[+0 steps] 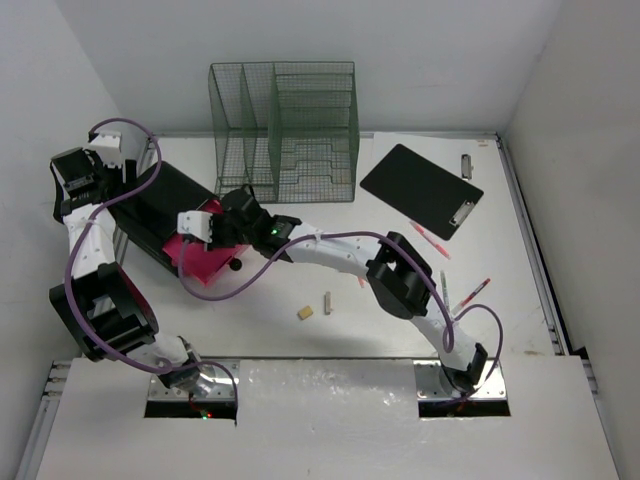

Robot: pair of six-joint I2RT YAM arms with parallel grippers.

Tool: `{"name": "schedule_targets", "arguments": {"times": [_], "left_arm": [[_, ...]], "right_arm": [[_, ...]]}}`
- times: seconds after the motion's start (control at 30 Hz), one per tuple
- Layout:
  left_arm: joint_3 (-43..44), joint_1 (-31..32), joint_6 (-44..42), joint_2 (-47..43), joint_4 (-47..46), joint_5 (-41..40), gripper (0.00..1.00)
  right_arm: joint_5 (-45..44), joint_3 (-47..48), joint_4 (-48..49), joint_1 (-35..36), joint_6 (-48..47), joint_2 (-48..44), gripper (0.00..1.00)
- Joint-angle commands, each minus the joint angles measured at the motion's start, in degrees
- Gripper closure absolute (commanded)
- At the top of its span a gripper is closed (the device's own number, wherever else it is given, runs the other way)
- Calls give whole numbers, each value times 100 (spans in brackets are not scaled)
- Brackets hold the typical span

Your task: Organize the desk

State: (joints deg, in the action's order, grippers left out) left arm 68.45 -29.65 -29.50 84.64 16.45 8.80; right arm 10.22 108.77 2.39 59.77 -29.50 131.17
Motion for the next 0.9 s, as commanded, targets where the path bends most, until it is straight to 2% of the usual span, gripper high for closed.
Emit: {"name": "schedule_targets", "arguments": {"times": [0.0,0.03,0.07,0.13,0.17,0.3,0.4,0.43,0.5,0.6,0.63,0.7,0.73,0.8,0.83,0.87], "left_arm": [[-209,3,-74,281,930,-27,28],[-200,3,-74,281,939,-27,28],[-191,3,-56,281,931,-19,28],[-174,-6,-39,272,939,-1,28],[-147,3,-21,272,948,8,28],[-95,-6,23,272,992,43,28],[-86,12,14,229,1036,43,28],[-86,3,-12,211,1053,43,28],[-77,3,-21,141,1071,87,28],[-16,3,-21,44,1097,262,28],[37,3,5,26,1132,376,28],[125,12,31,26,1229,500,28],[204,12,40,26,1273,544,28],[266,20,40,9,1343,693,28],[292,29,40,-9,1378,737,28],[292,29,40,-53,1379,781,28]], "right_arm": [[454,276,-107,35,-171,-215,89],[481,276,-160,35,-179,-224,85],[507,268,-221,44,-171,-250,74],[534,250,-213,44,-57,-355,65],[543,250,-187,52,39,-399,57],[631,206,-160,44,505,-785,36],[61,-162,-405,-17,708,-1461,31],[-350,-355,-546,-79,874,-1976,31],[-634,-1119,-704,-473,1173,-2559,30],[-1021,-2314,-1170,-1570,2443,-3649,12],[-1335,-2856,-1476,-2261,2762,-4078,12],[-1408,-3395,-1968,-3029,3752,-4450,11],[-1417,-3920,-2136,-3746,4028,-4625,11],[-1452,-4493,-2374,-4374,4459,-5186,11],[-1583,-5105,-2462,-4856,4818,-5398,10],[-1941,-5407,-2489,-5069,4943,-5853,11]]}}
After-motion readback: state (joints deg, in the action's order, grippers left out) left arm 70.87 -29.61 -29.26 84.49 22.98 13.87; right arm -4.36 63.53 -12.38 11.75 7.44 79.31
